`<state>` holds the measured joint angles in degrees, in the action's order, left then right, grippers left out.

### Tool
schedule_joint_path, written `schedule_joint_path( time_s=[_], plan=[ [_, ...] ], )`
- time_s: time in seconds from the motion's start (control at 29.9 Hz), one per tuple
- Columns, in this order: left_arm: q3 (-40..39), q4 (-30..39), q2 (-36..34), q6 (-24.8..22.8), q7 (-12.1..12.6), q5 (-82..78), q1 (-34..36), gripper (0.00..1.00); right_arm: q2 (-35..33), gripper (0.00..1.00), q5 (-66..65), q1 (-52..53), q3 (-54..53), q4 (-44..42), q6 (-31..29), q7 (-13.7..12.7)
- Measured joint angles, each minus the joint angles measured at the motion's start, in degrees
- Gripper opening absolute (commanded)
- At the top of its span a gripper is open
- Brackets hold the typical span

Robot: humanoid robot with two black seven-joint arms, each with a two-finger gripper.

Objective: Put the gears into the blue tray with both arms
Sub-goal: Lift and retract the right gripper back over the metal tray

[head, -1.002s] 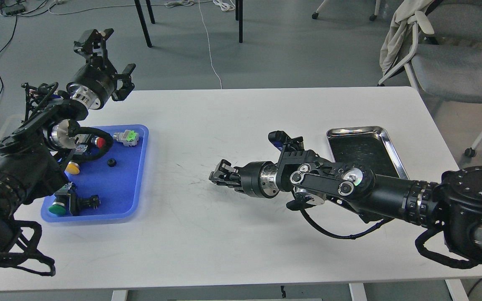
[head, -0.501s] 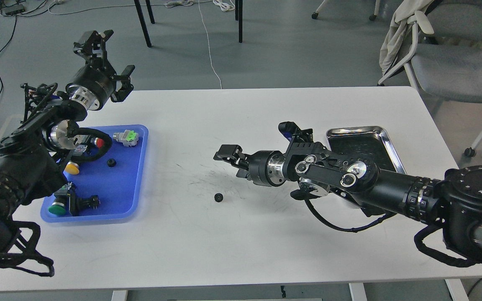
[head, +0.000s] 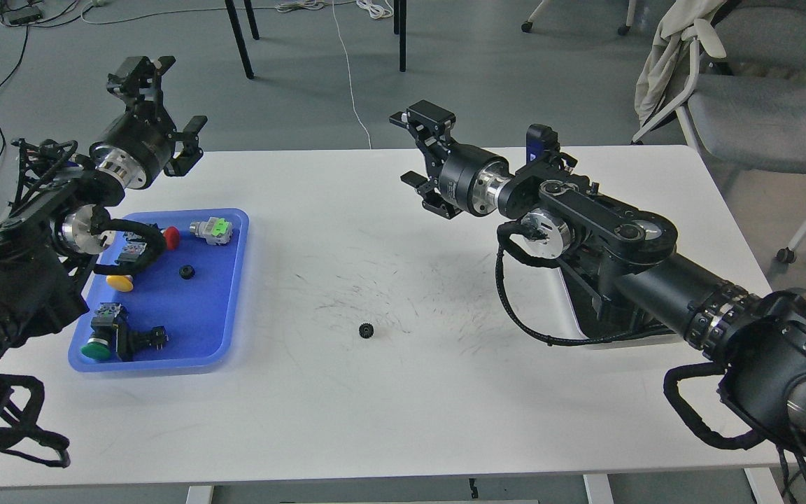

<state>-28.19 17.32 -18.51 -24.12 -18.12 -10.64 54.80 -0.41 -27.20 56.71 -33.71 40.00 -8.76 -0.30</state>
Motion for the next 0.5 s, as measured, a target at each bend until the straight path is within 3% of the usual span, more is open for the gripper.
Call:
schedule_joint_path(
  time_s=[0.23, 0.5],
  plan=[
    [5.2, 7.1, -6.8, 0.3, -0.6, -10.0, 0.3, 0.98, -9.0, 0.96, 8.6, -6.7, -14.7, 2.8, -0.8, -0.1],
    [6.0, 37.5, -24.8, 2.2, -0.3, -23.8, 0.0, 0.98, -18.5, 0.96, 20.8, -12.5, -25.2, 5.6, -6.6, -0.1]
  ],
)
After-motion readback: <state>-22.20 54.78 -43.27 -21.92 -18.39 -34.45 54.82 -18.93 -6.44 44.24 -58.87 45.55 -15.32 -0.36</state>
